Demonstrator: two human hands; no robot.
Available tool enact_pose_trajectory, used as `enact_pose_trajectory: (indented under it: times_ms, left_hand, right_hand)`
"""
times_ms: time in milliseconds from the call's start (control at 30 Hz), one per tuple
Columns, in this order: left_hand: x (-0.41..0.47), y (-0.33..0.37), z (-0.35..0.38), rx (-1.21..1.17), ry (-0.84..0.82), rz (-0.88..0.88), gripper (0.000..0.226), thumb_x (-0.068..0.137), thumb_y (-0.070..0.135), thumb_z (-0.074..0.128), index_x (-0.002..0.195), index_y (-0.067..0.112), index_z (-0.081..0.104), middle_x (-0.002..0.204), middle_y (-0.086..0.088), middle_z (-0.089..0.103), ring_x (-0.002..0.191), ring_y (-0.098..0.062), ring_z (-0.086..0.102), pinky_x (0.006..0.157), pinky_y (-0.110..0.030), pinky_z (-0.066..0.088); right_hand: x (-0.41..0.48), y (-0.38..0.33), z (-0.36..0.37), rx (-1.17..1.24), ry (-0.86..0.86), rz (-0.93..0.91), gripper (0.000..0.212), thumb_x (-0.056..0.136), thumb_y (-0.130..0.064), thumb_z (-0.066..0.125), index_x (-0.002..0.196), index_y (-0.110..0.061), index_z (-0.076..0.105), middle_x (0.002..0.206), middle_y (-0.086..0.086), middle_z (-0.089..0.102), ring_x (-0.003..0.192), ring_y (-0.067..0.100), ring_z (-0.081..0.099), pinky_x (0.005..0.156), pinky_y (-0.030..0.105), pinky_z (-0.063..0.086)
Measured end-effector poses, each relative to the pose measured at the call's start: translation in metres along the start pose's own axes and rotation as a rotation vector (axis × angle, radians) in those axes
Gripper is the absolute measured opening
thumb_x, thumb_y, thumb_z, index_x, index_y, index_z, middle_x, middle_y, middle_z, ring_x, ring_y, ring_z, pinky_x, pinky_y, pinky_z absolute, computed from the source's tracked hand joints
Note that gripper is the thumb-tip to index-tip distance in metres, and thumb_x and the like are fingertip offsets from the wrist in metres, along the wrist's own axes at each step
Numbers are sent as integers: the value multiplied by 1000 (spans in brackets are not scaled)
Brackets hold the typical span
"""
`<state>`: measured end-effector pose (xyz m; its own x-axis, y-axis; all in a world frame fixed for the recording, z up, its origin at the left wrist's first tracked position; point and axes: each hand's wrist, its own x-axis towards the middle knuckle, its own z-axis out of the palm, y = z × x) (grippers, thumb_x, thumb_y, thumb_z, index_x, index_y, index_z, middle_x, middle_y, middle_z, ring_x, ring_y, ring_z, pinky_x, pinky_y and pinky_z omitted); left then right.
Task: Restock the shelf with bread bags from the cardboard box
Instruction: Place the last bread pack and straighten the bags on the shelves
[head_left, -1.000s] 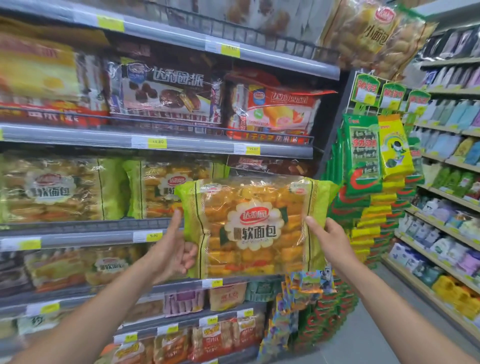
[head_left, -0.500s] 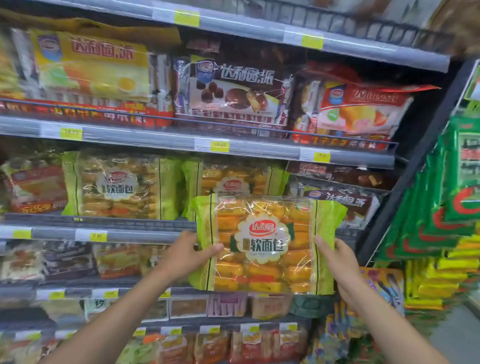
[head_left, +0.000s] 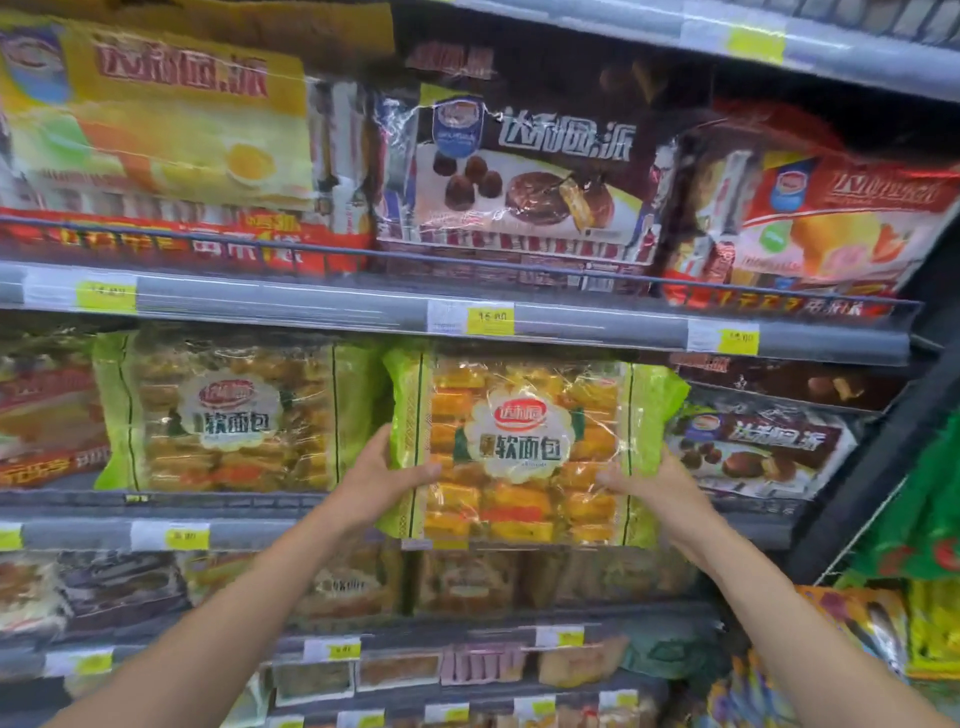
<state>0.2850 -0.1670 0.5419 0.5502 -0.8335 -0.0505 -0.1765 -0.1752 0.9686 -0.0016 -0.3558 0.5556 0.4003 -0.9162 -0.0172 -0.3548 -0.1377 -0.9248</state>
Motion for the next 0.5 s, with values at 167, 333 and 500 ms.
enact_pose_trajectory:
  times_ms: [167,333,500]
  left_hand:
    - [39,2,5,44,34,63,104,85,42,76,161,18,8,167,-6,17,151,-27,24,118,-45,29]
    - [66,3,3,122,75,1,115,72,60,78,159,13,18,160,-17,34,144,-34,37,116,-50,35]
    - [84,-3,3,176,88,12,108,76,53,79,159,16,19,152,-21,45,136,-39,46,114,-51,39]
  right_hand:
    - [24,-24,9,-152,25,-50,106,66,-41,92,150,-13,34,147,2,49,131,18,47,110,31,36]
    - [55,-22,23,-154,121,-102,112,55,-57,91,146,-18,39,144,0,53,133,23,50,113,40,38]
    - [68,-18,36,-174,165,-109,84,65,-41,91,136,-18,52,130,-4,63,120,17,58,108,40,44]
